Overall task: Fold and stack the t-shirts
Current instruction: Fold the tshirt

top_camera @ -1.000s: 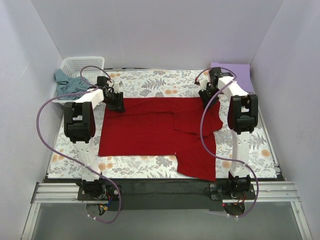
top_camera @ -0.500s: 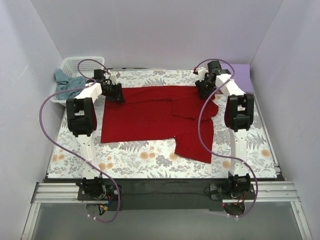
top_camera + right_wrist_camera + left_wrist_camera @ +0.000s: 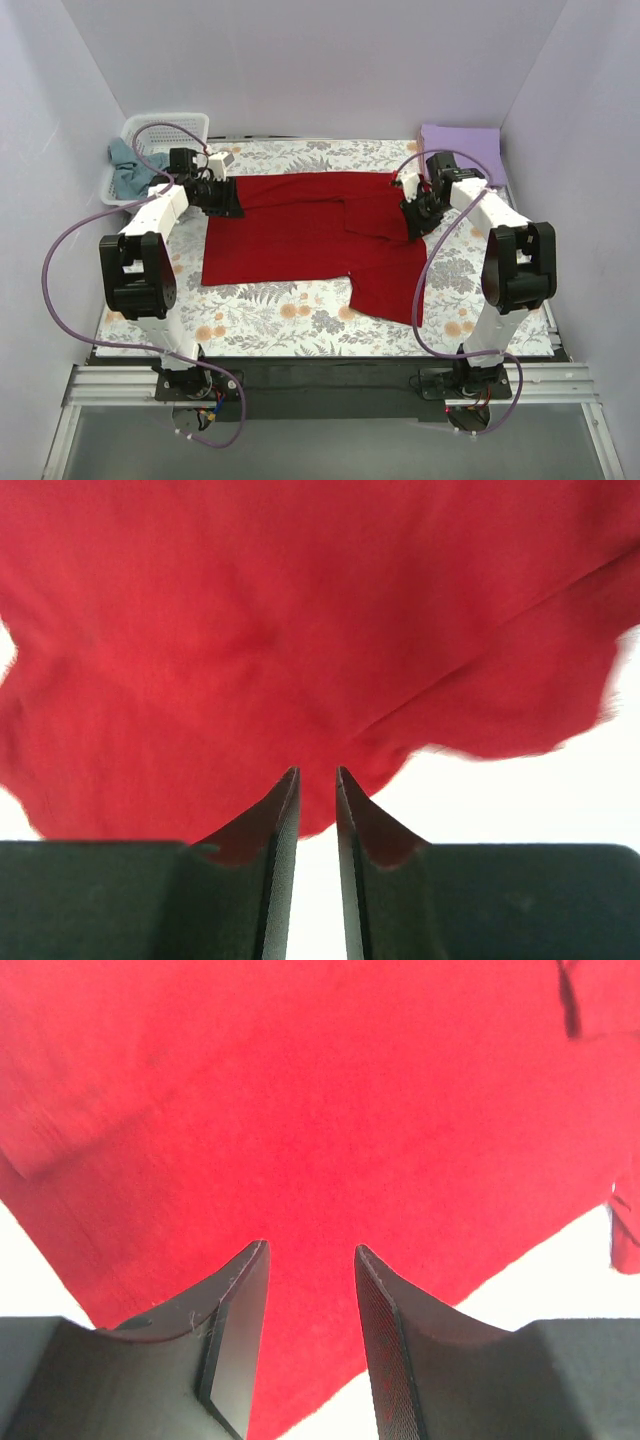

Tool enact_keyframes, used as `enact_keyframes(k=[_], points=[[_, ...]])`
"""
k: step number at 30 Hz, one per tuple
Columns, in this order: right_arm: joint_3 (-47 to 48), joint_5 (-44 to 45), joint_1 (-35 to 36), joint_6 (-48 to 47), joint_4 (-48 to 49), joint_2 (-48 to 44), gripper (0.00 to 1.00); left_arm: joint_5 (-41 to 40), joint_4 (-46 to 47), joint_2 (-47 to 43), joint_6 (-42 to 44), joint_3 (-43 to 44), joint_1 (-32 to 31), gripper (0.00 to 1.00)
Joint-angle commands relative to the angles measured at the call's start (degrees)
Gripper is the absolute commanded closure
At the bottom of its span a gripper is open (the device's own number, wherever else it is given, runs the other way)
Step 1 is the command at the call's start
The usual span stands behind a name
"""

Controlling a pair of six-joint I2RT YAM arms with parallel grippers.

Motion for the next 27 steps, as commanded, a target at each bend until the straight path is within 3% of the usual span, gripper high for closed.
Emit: enact_keyframes(k=[1, 11, 17, 20, 23, 27], points=[[-7.1, 1.0, 2.4, -1.1, -1.9, -1.6, 0.75, 0.2, -0.5, -4.3, 0.9, -4.8, 0.3, 0.62], [-21.6, 10.3, 6.7, -0.5, 5.5, -1.2, 0.77, -3.3, 0.3, -11.2, 2.3, -11.7, 0.4, 0.62], [-33.2, 10.7, 16.7, -1.0, 1.5, -8.0, 0.80, -3.8, -0.8, -13.9, 3.8, -13.0, 0.5, 0.62], [-29.5, 6.1, 18.5, -2.4, -2.7, -12.4, 0.78, -3.8, -1.3, -14.9, 4.4, -14.1, 0.4, 0.62], [-21.8, 1.6, 18.9, -3.1, -10.4, -10.5, 0.78, -4.2, -2.4, -15.4, 5.7, -14.4, 0.4, 0.62], [-16.8, 2.2, 16.8, -5.0, -11.6, -9.8, 0.74, -3.4, -4.0, -15.5, 7.3, -14.3, 0.4, 0.61]])
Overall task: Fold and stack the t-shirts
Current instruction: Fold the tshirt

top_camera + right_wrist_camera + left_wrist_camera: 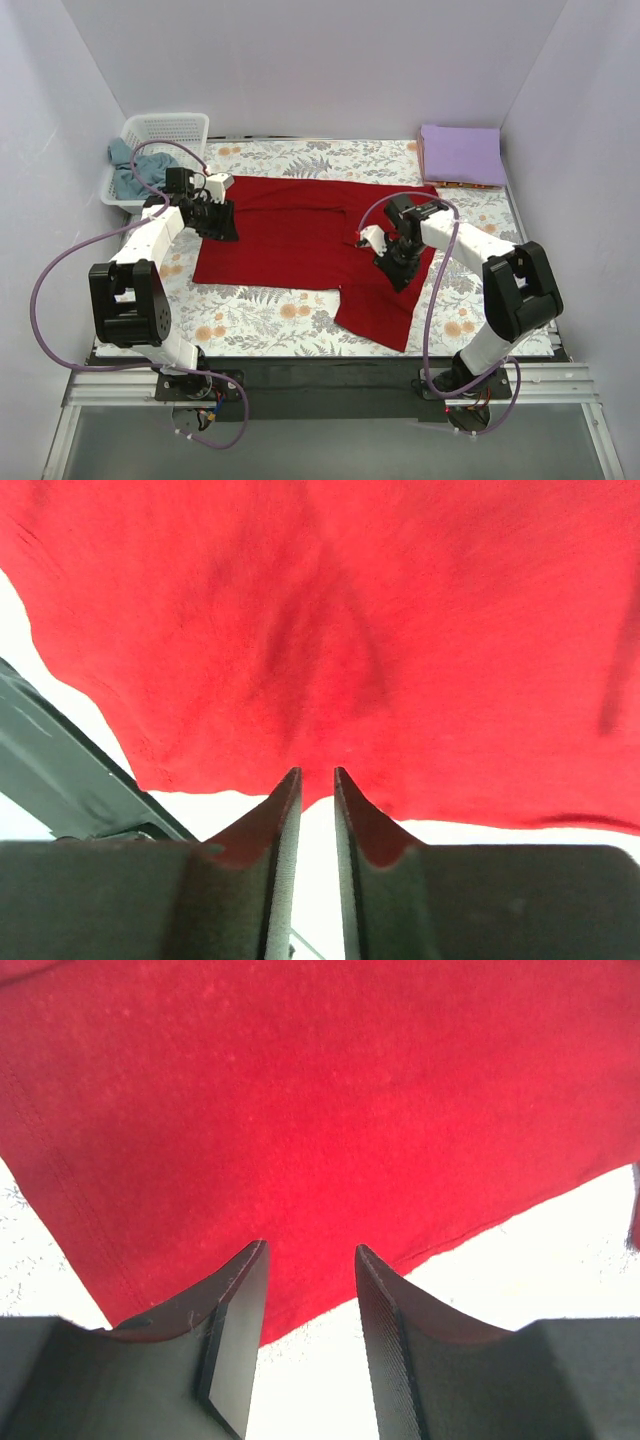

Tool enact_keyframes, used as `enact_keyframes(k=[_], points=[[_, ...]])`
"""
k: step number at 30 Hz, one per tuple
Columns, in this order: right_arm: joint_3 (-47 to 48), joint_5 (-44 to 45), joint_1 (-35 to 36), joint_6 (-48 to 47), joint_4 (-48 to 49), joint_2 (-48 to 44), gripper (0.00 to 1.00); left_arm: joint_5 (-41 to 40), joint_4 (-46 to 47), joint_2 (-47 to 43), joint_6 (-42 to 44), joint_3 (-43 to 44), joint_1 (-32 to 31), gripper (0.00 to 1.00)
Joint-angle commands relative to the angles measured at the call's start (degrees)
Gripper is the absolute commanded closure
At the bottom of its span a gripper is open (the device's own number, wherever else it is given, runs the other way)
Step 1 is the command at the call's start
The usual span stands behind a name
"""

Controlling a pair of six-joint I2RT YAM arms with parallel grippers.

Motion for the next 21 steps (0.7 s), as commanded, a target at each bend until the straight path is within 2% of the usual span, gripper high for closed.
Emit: enact_keyframes(k=[1, 5, 7, 10, 16, 21], points=[[5.6, -2.5, -2.8, -2.2, -4.3, -0.4, 0.73, 0.9, -2.7, -3.2, 3.1, 0.6, 0.4, 0.61], [7.9, -1.0, -6.3, -1.8, -2.2, 1.8, 0.70, 1.6, -8.8, 0.1, 8.0, 2.0, 0.3, 0.60], [7.7, 0.5, -7.1, -0.6, -0.1, 2.5, 0.70, -0.8, -9.4, 3.2, 10.4, 1.6, 0.9, 0.60], [7.4, 2.9, -7.6, 0.8, 3.2, 4.8, 0.71, -4.0, -8.4, 5.6, 12.0, -0.2, 1.8, 0.61], [2.5, 7.6, -8.2, 0.7, 8.5, 8.3, 0.71, -7.8, -4.6, 4.9, 14.1, -6.9, 1.8, 0.64], [-1.3, 12.6, -10.8, -1.0, 12.0, 9.8, 0.72, -8.7, -3.3, 6.1, 14.9, -11.9, 1.8, 0.67]])
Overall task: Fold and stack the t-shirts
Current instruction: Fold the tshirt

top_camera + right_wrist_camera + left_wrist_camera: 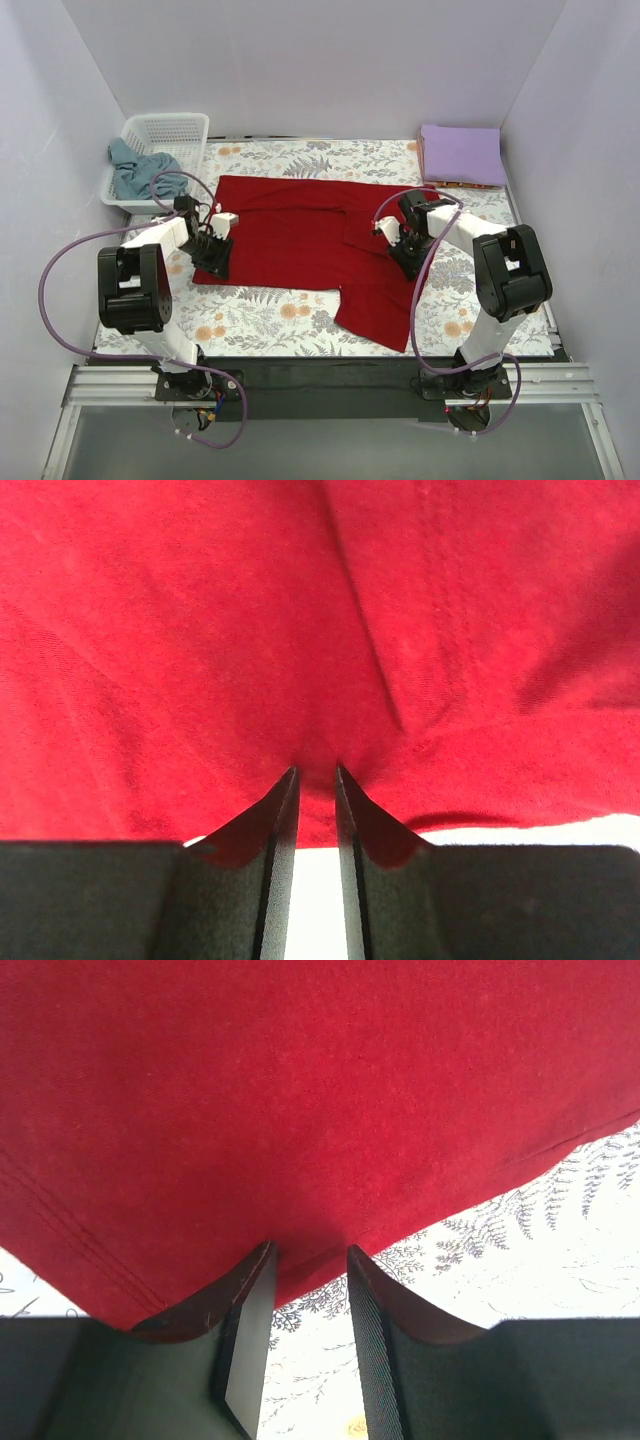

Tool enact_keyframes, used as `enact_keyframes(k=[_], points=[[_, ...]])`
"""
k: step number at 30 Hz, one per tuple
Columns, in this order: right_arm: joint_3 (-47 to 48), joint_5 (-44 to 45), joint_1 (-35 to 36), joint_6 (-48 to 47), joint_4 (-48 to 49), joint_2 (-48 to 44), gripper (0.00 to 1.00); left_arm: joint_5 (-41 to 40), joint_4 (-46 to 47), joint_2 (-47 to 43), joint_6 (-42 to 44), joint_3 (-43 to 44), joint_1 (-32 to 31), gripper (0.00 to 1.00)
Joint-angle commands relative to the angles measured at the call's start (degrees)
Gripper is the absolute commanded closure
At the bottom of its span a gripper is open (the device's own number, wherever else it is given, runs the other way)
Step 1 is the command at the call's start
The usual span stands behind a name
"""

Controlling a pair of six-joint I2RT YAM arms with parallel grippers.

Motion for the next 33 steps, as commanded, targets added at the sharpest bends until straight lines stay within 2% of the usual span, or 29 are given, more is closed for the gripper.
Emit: enact_keyframes(k=[1, 8, 13, 14, 17, 18, 20, 25, 33], points=[[-3.5, 5.8, -2.8, -1.4, 3.6, 2.3, 0.73, -1.2, 1.5, -0.3, 1.9, -4.4, 0.1, 0.67], [-7.3, 3.2, -4.6, -3.1, 0.8, -4.3, 0.72, 4.2, -2.7, -4.7, 3.2, -8.9, -1.0, 0.69], [-4.8, 0.4, -4.6, -1.9, -4.0, -10.0, 0.69, 10.7, -10.8, -6.2, 3.8, -5.5, -1.4, 0.67], [-4.2, -1.3, -4.6, -2.3, -4.9, -12.2, 0.67, 11.4, -11.7, -6.9, 4.2, -4.6, -1.4, 0.67], [-3.5, -5.1, -4.2, -4.9, -7.7, -16.7, 0.54, 12.6, -13.6, -9.3, 5.2, -1.2, -1.4, 0.62], [-4.0, -5.1, -3.6, -5.6, -8.2, -17.7, 0.48, 12.6, -14.1, -9.5, 5.4, 1.1, -1.4, 0.60], [-6.7, -2.2, -0.8, -6.3, -8.1, -19.9, 0.47, 12.8, -16.2, -9.2, 7.1, 3.2, -1.3, 0.57], [-11.4, 1.3, 3.6, -6.2, -5.0, -20.6, 0.49, 11.9, -17.5, -9.2, 10.8, 6.0, -1.2, 0.55], [-16.4, 5.3, 8.7, -6.9, -1.7, -20.1, 0.49, 5.8, -14.6, -12.1, 21.5, 1.3, -1.2, 0.55]])
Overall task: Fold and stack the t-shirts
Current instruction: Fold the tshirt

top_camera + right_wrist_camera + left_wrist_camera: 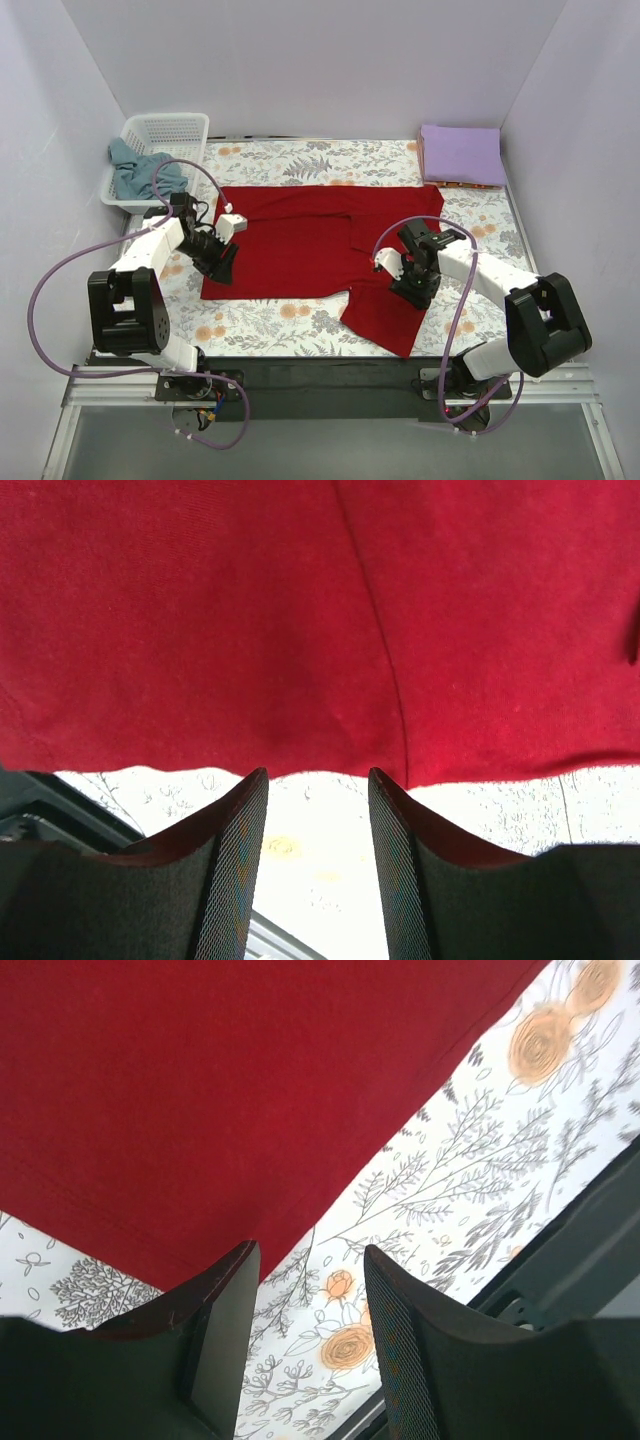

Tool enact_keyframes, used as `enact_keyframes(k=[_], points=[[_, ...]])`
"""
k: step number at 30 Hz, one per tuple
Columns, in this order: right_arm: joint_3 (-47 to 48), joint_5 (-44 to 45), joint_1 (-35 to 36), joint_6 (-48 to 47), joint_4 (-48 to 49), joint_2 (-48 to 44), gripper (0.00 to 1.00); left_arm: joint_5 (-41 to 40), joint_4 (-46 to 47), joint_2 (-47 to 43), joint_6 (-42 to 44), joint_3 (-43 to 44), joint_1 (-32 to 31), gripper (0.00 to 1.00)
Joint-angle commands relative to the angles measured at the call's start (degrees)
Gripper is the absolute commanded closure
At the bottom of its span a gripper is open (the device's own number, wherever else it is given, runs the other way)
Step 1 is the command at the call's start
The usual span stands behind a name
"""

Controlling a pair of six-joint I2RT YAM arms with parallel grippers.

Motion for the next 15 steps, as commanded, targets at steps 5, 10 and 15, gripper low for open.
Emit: enact_keyframes(k=[5, 10, 15], points=[[-2.9, 0.6, 2.6, -0.4, 2.2, 0.1, 0.48, -3.3, 4.5, -4.9, 8.8, -4.9, 0.1, 0.55], [-4.7, 0.8, 3.2, -0.1, 3.8, 1.5, 0.48, -2.3, 6.0, -5.1, 9.5, -5.8, 0.2, 0.55], [-5.7, 2.1, 3.3, 1.1, 6.2, 3.7, 0.79, -3.1, 9.0, -5.6, 16.7, -9.5, 1.2, 0.55]])
